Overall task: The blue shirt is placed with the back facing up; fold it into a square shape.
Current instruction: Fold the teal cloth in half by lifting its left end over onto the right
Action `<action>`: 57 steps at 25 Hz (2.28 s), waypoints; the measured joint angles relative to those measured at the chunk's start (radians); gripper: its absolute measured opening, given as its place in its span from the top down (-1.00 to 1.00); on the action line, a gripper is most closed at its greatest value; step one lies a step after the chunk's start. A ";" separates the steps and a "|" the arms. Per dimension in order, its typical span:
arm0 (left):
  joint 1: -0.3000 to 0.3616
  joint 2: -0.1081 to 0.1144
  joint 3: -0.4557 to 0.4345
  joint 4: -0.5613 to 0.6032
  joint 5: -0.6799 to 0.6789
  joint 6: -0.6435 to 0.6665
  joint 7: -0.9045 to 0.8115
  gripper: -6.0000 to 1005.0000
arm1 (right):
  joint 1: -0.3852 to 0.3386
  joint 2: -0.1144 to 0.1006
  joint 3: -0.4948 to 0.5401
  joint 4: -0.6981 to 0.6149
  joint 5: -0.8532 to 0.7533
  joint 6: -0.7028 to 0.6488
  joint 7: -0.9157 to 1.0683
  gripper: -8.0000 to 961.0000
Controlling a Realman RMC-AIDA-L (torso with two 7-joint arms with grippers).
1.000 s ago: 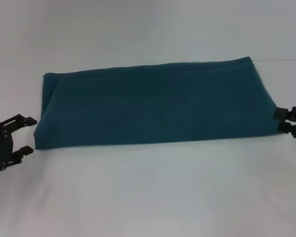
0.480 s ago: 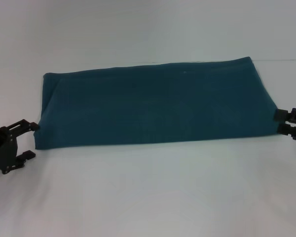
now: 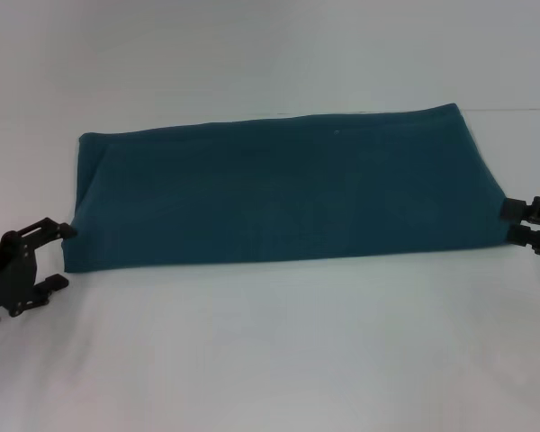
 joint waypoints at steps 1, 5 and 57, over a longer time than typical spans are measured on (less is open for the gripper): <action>-0.001 0.000 0.000 -0.003 -0.001 -0.003 0.000 -0.61 | 0.000 0.000 0.000 0.000 0.000 0.001 0.001 -0.53; -0.010 -0.002 0.000 -0.011 -0.004 -0.011 0.000 -0.60 | 0.001 0.000 0.000 0.000 0.001 0.009 0.004 -0.53; -0.097 0.026 0.028 -0.037 -0.068 0.019 0.076 -0.53 | 0.004 -0.004 0.022 0.015 0.007 0.038 0.003 -0.53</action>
